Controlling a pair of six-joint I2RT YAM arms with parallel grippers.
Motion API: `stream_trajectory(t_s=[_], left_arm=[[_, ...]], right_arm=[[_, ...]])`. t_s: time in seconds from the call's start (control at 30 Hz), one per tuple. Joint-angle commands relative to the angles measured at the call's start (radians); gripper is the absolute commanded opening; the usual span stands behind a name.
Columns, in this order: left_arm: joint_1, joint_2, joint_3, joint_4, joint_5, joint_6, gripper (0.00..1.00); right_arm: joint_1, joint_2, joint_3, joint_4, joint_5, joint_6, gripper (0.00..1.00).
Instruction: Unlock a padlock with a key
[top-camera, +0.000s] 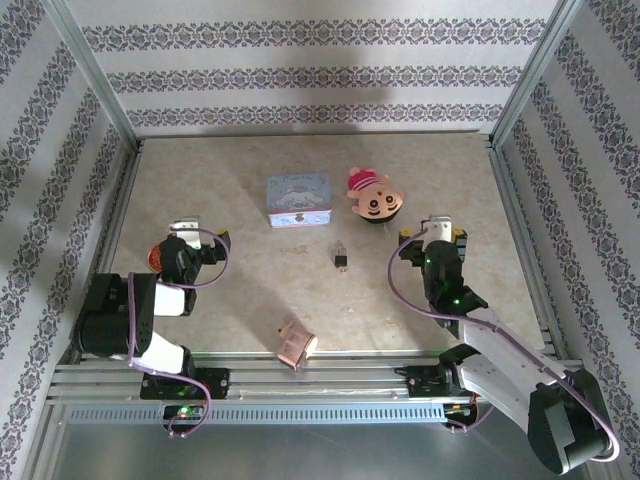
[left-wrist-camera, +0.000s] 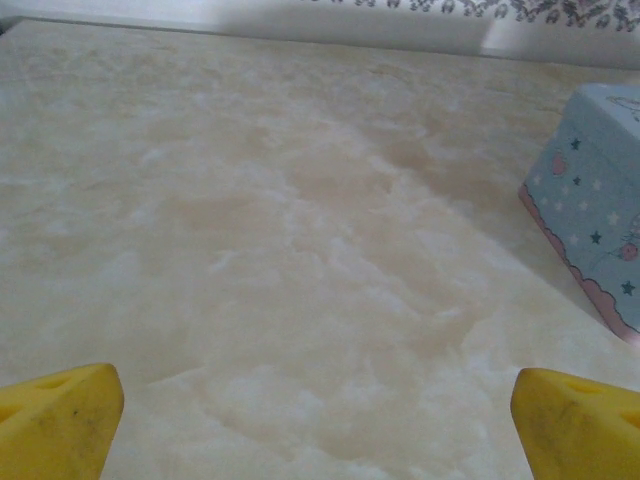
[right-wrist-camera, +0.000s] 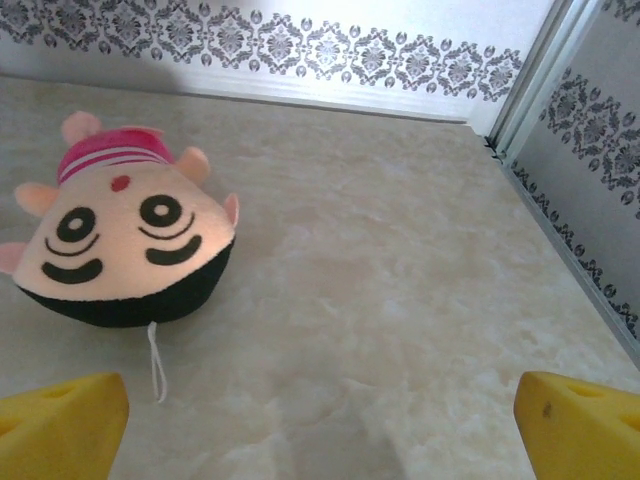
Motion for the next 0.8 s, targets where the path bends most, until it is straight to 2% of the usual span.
stream_trajectory(t_s=[0.0,0.1,0.27,0.53,0.77], left_arm=[[0.016,0.062,0.07,0.042,0.111,0.045,0.99],[0.018,0.062,0.092,-0.008,0.158,0.067,0.99],[0.018,0.076,0.088,0.021,0.166,0.067,0.99],[0.018,0.072,0.087,0.017,0.161,0.067,0.99],[0.018,0.072,0.069,0.049,0.096,0.043,0.99]], right_arm=[[-0.029,-0.036,-0.046,0.113,-0.056,-0.011,0.98],[-0.056,-0.055,-0.079,0.142,-0.085,-0.011,0.98],[-0.109,-0.04,-0.132,0.231,-0.154,-0.026,0.98],[-0.185,0.104,-0.189,0.482,-0.28,-0.057,0.98],[-0.227,0.247,-0.19,0.642,-0.355,-0.072,0.98]])
